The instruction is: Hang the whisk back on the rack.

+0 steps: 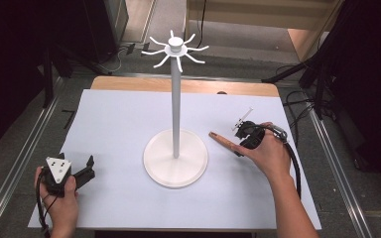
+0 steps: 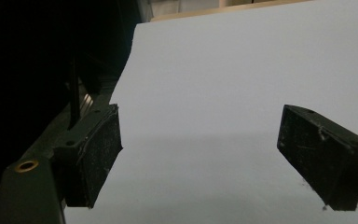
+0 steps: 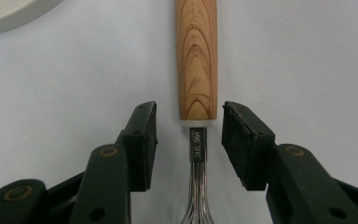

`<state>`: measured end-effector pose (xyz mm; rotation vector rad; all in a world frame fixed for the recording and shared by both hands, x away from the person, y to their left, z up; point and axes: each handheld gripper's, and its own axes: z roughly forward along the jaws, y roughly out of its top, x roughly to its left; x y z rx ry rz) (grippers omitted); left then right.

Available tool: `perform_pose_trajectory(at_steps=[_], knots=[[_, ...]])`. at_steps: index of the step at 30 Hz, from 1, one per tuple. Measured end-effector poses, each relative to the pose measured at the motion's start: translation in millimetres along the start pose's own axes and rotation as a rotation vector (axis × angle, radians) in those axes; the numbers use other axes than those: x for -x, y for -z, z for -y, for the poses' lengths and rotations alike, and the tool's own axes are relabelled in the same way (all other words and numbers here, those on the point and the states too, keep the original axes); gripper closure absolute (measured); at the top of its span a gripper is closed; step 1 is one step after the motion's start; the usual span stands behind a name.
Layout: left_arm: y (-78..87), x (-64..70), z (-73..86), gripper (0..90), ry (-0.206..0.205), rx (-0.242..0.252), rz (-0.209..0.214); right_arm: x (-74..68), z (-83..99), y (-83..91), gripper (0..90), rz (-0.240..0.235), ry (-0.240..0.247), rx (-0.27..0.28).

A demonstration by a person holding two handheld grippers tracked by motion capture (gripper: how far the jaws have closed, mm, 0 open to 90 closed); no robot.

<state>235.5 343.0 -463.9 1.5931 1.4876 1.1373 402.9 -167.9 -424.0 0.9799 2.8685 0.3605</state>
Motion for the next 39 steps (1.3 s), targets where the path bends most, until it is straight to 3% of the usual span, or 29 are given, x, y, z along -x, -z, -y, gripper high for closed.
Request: perform_pose_trajectory(at_steps=[5, 15, 23, 29, 33, 36, 39], knots=[[0.1, -0.2, 0.0, 14.5, 0.0, 0.0, 0.001, 1.1, -7.3, -5.3, 58.0, 0.005, 0.009, -0.043], [0.3, -0.7, 0.0, 14.5, -0.002, 0.0, 0.003, 0.8, -17.8, -17.6, 62.1, 0.028, 0.006, -0.079], [0.3, -0.9, 0.0, 14.6, -0.001, 0.0, 0.004, 0.9, -22.0, -23.8, 65.8, 0.027, 0.015, -0.093], [0.3, -1.0, 0.0, 14.5, 0.0, 0.0, 0.004, 3.3, -22.8, -25.3, 69.6, 0.0, 0.02, -0.094], [0.5, -1.1, 0.0, 14.5, 0.0, 0.001, 0.005, 5.6, -21.7, -25.8, 69.4, -0.017, -0.018, -0.087], [0.7, -1.3, 0.2, 14.5, 0.006, 0.003, 0.008, 3.6, -23.8, -26.1, 69.0, -0.004, -0.029, -0.102], [0.6, -1.3, 0.1, 14.6, 0.006, 0.002, 0.007, 2.4, -27.2, -26.4, 69.9, 0.002, -0.004, -0.127]])
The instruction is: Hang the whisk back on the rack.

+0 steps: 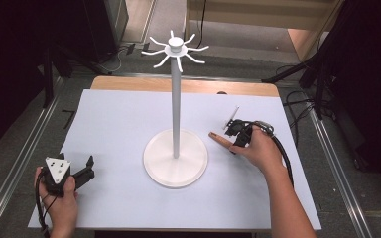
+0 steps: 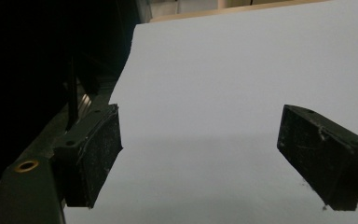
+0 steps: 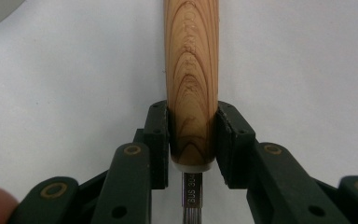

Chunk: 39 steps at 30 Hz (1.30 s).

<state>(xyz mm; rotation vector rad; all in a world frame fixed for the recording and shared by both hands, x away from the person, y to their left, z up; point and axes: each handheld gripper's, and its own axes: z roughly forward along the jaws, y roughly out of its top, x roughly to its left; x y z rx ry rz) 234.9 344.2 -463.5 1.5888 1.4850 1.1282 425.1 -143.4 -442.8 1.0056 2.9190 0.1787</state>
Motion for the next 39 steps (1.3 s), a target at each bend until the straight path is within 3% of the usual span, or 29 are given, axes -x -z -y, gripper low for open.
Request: perform_pose_trajectory(at_steps=[5, 11, 14, 20, 27, 35, 37, 39], knots=[[0.1, -0.1, 0.0, 14.5, 0.003, 0.0, 0.0, 2.2, -3.1, 0.2, 70.2, -0.016, -0.018, -0.024], [0.0, -0.3, 0.1, 14.6, 0.004, 0.002, 0.004, 2.2, 1.7, 0.9, 70.5, -0.01, -0.004, 0.01], [-0.2, -0.6, 0.1, 14.5, 0.008, 0.002, 0.004, 2.6, 6.1, 2.9, 70.6, 0.051, -0.004, 0.018], [-0.5, -0.8, 0.0, 14.6, 0.007, -0.002, 0.005, 3.1, 17.3, 15.7, 70.6, 0.05, -0.036, 0.108], [-0.5, -0.8, -0.1, 14.5, 0.007, -0.004, 0.004, -6.8, 25.5, 34.2, 70.6, 0.054, -0.015, 0.212], [-0.4, -2.3, -0.1, 14.5, 0.017, -0.004, 0.013, -11.4, 31.7, 49.0, 70.6, 0.038, -0.033, 0.316], [-0.3, -2.5, -0.1, 14.6, 0.018, -0.005, 0.014, -12.4, 34.1, 54.0, 70.7, 0.045, -0.034, 0.362], [-0.4, -2.5, -0.1, 14.5, 0.018, -0.005, 0.015, -14.4, 36.0, 57.8, 70.7, 0.055, -0.005, 0.413]])
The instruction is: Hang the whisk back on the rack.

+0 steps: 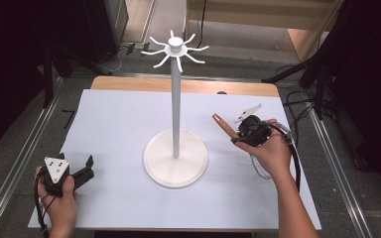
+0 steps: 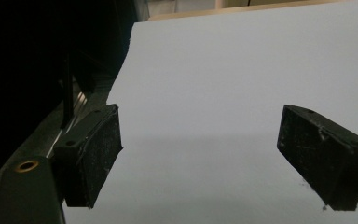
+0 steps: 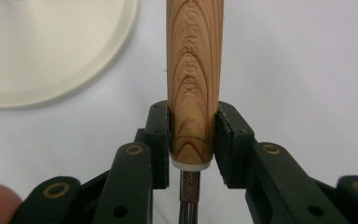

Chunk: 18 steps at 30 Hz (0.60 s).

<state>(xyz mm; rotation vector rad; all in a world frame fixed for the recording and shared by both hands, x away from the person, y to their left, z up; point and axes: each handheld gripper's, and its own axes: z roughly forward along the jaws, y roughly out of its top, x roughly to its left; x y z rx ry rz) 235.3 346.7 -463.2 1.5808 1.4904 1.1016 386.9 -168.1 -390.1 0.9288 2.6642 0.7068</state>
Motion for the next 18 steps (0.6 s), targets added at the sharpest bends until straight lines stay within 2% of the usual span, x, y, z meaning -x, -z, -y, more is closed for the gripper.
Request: perform_pose_trajectory(at_steps=[10, 18], knots=[[-0.4, 0.9, -0.1, 14.5, -0.006, -0.002, -0.007, -3.4, 1.2, 18.0, 70.7, 0.0, -0.027, 0.215], [-0.4, 0.9, -0.1, 14.6, -0.002, -0.002, -0.007, -7.9, 4.0, 29.0, 70.7, -0.037, -0.083, 0.35]])
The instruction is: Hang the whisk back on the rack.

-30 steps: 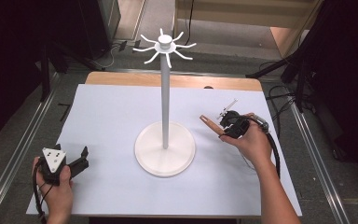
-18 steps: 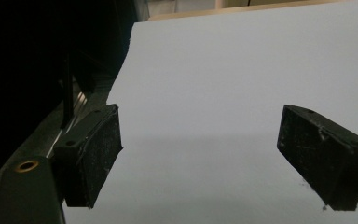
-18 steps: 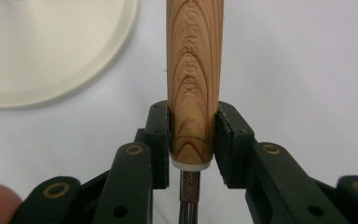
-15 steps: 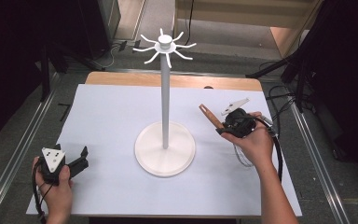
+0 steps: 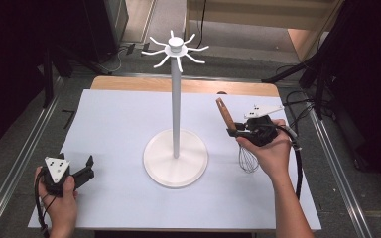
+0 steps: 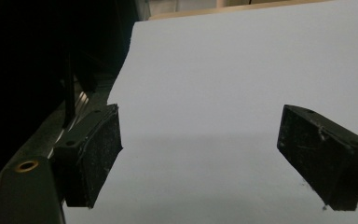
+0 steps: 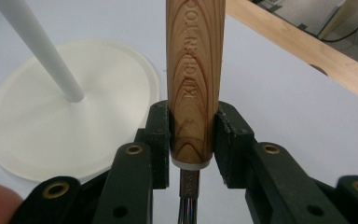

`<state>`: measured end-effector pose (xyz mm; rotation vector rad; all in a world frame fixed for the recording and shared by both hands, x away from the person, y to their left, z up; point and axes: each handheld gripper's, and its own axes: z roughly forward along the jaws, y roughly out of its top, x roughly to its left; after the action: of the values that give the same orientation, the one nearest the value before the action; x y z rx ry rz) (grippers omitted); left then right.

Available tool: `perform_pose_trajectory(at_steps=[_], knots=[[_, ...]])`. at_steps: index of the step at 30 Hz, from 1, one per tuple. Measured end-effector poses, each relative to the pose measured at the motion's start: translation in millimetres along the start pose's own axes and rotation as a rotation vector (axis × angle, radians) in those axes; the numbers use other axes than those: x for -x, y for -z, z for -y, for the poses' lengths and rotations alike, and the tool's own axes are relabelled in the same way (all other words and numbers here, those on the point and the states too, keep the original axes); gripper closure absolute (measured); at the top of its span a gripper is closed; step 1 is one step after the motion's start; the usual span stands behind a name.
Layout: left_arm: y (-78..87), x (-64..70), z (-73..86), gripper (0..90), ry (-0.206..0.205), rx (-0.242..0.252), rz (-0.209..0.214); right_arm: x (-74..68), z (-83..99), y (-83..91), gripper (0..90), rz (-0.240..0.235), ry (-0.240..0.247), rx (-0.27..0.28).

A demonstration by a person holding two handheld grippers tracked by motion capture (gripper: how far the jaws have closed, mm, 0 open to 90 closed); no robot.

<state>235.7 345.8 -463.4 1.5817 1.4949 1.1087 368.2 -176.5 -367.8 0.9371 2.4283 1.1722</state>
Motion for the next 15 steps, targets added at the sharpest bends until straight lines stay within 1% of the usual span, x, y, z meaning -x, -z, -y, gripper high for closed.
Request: perform_pose_trajectory(at_steps=[3, 4, 10, 12, 15], knots=[[0.1, 0.0, -0.1, 14.6, -0.004, -0.002, -0.001, -1.2, -0.3, 2.5, 70.7, 0.004, -0.009, 0.041], [0.0, 0.1, -0.1, 14.5, -0.005, -0.002, -0.001, -1.9, -0.6, 3.1, 70.7, 0.002, -0.013, 0.049], [0.0, 0.1, -0.1, 14.5, -0.006, -0.004, -0.002, -6.3, -3.2, 9.4, 70.7, -0.017, -0.027, 0.14], [0.0, 0.3, -0.1, 14.5, -0.008, -0.004, -0.002, -8.5, -4.5, 12.3, 70.7, -0.028, -0.028, 0.177], [0.1, 0.4, -0.1, 14.6, -0.007, -0.004, -0.003, -12.8, -6.5, 15.6, 70.8, -0.022, -0.021, 0.208]])
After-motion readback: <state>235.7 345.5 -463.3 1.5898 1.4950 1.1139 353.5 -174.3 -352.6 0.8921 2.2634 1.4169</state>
